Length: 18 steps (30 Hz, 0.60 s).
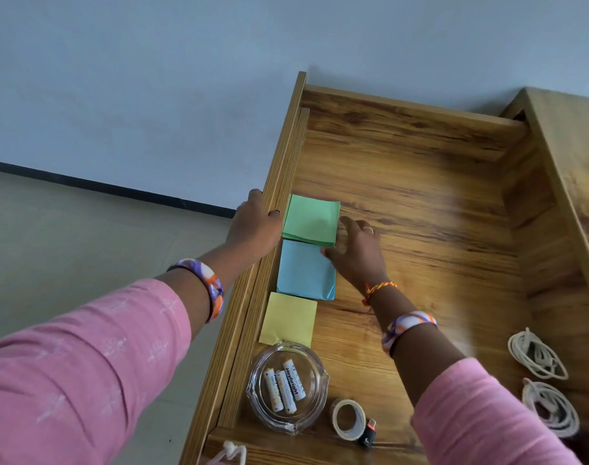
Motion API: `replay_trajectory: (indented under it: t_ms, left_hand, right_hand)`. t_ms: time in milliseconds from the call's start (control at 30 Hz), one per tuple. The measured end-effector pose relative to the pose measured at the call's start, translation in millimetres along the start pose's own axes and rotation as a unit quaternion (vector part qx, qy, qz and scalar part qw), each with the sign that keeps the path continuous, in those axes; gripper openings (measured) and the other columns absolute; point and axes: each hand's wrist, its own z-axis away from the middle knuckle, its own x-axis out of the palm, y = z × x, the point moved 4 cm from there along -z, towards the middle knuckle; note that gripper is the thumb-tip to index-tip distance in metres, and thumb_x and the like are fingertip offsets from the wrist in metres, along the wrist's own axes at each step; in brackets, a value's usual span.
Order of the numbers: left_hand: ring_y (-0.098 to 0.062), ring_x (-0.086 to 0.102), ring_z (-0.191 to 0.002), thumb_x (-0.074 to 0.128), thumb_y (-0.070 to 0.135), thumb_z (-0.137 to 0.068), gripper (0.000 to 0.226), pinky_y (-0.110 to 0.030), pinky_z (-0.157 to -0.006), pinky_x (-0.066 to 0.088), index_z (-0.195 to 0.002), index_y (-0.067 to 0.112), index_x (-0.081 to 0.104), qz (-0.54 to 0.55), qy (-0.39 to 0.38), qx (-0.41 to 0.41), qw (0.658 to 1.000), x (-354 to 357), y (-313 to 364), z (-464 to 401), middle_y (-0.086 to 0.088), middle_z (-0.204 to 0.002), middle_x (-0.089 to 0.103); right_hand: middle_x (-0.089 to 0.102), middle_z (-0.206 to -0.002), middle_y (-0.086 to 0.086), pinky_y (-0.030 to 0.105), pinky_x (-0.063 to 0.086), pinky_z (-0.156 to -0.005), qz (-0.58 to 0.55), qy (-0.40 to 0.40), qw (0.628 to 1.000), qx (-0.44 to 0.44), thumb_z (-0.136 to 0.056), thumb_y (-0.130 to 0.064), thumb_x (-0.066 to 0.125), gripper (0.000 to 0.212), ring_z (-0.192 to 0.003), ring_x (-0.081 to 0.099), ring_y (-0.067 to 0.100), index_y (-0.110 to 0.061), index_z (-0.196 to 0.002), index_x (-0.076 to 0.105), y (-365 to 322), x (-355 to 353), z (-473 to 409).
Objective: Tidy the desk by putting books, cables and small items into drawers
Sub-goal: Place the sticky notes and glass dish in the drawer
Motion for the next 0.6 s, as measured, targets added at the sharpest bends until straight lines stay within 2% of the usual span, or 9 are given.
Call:
replay_trajectory:
  t_ms: [100,167,267,367,467,600]
  left_hand:
    - [-0.016,0.053,-0.064,0.043,0.014,-0.093,0.028,-0.029,-0.051,0.042,-0.120,0.005,0.042,0.008,0.000,0.002,1.000,-1,1,0,-0.012,-0.094,0.058]
    - [-0.016,0.052,-0.064,0.043,0.014,-0.093,0.026,-0.031,-0.052,0.044,-0.118,0.005,0.043,0.012,0.001,0.002,1.000,-1,1,0,-0.011,-0.092,0.058]
    - [-0.014,0.051,-0.063,0.043,0.015,-0.094,0.027,-0.027,-0.049,0.039,-0.119,0.005,0.043,0.008,0.003,0.002,1.000,-1,1,0,-0.011,-0.093,0.057]
    - [-0.012,0.050,-0.063,0.043,0.016,-0.094,0.028,-0.025,-0.047,0.036,-0.120,0.005,0.042,0.001,0.004,0.001,1.000,-1,2,1,-0.010,-0.094,0.057]
    - [-0.013,0.051,-0.063,0.044,0.017,-0.094,0.029,-0.025,-0.048,0.037,-0.121,0.005,0.042,0.000,0.004,0.000,1.000,-1,1,1,-0.008,-0.092,0.056]
    - [-0.013,0.050,-0.062,0.044,0.017,-0.094,0.026,-0.026,-0.048,0.036,-0.118,0.005,0.042,0.003,0.000,-0.002,1.000,-1,1,1,-0.007,-0.086,0.054]
  right_hand:
    - [0.036,-0.138,0.016,0.040,0.031,-0.101,0.044,0.005,0.999,-0.025,-0.070,-0.045,0.074,0.089,-0.125,0.030,0.035,-0.017,-0.142,0.030,-6,11,26]
    - [0.034,-0.139,0.012,0.040,0.030,-0.101,0.083,-0.016,0.996,-0.043,-0.071,-0.050,0.071,0.086,-0.125,0.030,0.031,-0.022,-0.142,0.031,-8,25,35]
    - [0.035,-0.139,0.008,0.040,0.031,-0.100,0.079,-0.017,0.996,-0.038,-0.073,-0.050,0.068,0.073,-0.125,0.031,0.028,-0.026,-0.136,0.039,-11,31,35]
    - [0.035,-0.139,0.009,0.041,0.032,-0.099,0.075,-0.009,0.997,-0.033,-0.074,-0.049,0.068,0.069,-0.126,0.033,0.028,-0.025,-0.133,0.043,-14,33,35]
    - [0.032,-0.142,0.010,0.041,0.032,-0.101,0.072,-0.009,0.997,-0.023,-0.074,-0.048,0.069,0.072,-0.128,0.031,0.029,-0.025,-0.135,0.038,-15,32,36]
    - [0.022,-0.150,0.013,0.044,0.030,-0.104,0.007,0.024,1.000,-0.010,-0.080,-0.047,0.064,0.077,-0.133,0.026,0.032,-0.029,-0.144,0.025,-17,24,32]
